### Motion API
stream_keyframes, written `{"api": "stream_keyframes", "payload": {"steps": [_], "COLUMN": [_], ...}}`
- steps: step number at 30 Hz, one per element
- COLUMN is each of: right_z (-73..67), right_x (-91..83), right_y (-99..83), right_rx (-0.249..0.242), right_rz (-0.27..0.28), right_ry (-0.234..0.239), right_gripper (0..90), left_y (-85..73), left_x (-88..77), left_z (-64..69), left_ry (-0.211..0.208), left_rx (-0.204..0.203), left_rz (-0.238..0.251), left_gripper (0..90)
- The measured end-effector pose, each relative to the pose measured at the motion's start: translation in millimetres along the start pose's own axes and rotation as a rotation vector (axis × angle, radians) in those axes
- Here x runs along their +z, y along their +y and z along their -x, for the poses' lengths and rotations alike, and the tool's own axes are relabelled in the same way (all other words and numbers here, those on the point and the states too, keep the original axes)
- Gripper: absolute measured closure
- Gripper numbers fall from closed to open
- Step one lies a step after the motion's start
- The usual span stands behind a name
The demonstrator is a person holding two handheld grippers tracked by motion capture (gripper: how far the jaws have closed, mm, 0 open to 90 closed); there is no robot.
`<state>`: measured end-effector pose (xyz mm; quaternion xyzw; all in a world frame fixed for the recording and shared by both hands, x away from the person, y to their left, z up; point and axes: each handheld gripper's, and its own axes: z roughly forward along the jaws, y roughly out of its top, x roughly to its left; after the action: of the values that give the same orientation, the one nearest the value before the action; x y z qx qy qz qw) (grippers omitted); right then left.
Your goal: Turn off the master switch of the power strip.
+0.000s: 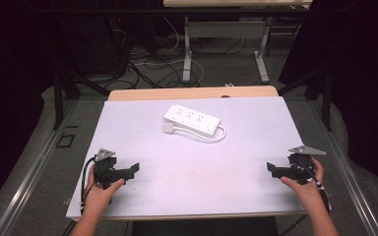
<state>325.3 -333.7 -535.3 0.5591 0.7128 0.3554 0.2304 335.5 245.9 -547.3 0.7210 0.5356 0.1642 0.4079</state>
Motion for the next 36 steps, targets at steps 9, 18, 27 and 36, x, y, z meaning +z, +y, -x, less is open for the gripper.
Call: {"api": "stream_keyframes", "payload": {"steps": [9, 18, 27, 36], "right_z": [-7.6, -9.0, -16.1, -27.6], "right_x": [-3.0, -2.2, 1.7, 3.9], "right_y": [1.8, 2.9, 3.8, 9.3], "right_rx": [-0.011, -0.006, -0.017, -0.097], "right_rz": [-0.007, -0.006, -0.043, -0.125], "right_ry": [0.022, 0.038, 0.057, 0.042], "right_gripper": [0.0, 0.0, 0.0, 0.0], "left_y": [-0.6, -0.6, -0.8, -1.0], "left_x": [-2.6, -2.3, -1.9, -4.2], "left_z": [6.0, 9.4, 11.2, 7.6], "left_ry": [-0.008, -0.008, 0.008, 0.034], "left_rx": [0.01, 0.061, 0.068, 0.051], "left_rz": [-0.007, -0.033, -0.04, -0.021], "left_gripper": [0.8, 0.8, 0.7, 0.4]}}
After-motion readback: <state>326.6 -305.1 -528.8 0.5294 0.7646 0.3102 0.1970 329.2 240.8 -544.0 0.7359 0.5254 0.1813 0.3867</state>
